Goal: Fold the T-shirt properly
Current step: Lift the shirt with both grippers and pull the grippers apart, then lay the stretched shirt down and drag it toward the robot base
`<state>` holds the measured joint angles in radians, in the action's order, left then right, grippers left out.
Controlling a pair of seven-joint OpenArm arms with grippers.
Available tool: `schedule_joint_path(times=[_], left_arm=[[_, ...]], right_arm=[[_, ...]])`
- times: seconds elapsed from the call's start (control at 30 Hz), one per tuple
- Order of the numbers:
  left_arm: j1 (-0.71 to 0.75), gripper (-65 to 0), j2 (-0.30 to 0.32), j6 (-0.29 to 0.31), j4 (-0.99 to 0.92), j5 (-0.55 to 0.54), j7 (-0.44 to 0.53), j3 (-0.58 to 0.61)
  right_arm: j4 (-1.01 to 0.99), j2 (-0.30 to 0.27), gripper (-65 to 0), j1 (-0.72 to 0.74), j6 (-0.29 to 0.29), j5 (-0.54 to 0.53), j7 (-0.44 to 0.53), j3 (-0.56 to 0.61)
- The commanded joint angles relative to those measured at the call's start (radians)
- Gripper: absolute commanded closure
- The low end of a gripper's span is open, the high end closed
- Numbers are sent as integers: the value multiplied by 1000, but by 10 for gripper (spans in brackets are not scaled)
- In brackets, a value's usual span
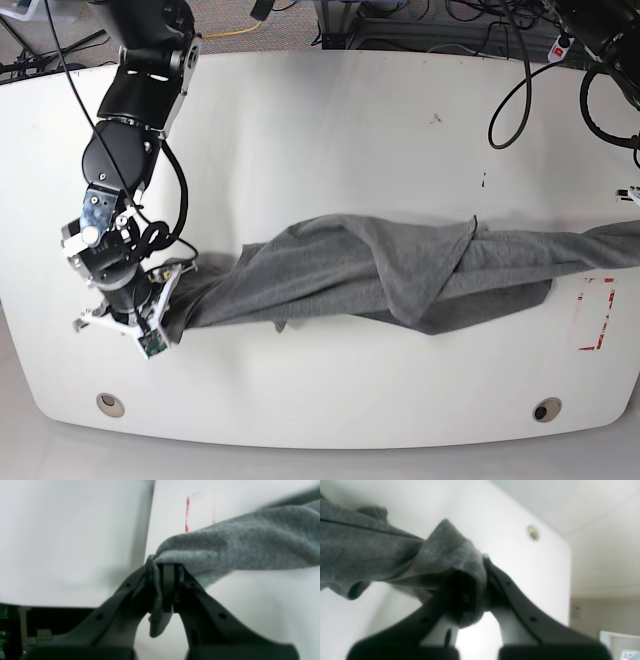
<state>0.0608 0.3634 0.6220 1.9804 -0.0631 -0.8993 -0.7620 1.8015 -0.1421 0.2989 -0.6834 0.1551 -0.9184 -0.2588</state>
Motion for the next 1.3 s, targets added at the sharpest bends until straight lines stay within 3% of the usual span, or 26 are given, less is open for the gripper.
schedule_joint_path(times=[0.0, 0.13, 0.27, 0.4, 0.7, 1.0, 1.27], left_arm=[[41, 0, -13, 16, 18, 3, 38, -40], [135, 0, -54, 51, 18, 4, 101, -84], [228, 0, -83, 52, 17, 4, 151, -115], [308, 0, -96, 54, 10, -1, 191, -155], [452, 0, -165, 54, 7, -1, 263, -198], [468, 0, -178, 54, 6, 4, 265, -202], [466, 0, -171, 74, -34, 1, 273, -244]], right_arm=[[73, 20, 0, -40, 6, 1, 25, -33], [94, 65, 0, -132, -2, 1, 25, -63], [94, 69, 0, -205, -15, 1, 25, -67], [96, 114, 0, -266, -15, -24, 25, -135], [96, 118, 0, -410, -15, -151, 23, -172], [96, 117, 0, -516, -15, -279, 23, -172], [83, 117, 0, -534, -15, -285, 23, -233]])
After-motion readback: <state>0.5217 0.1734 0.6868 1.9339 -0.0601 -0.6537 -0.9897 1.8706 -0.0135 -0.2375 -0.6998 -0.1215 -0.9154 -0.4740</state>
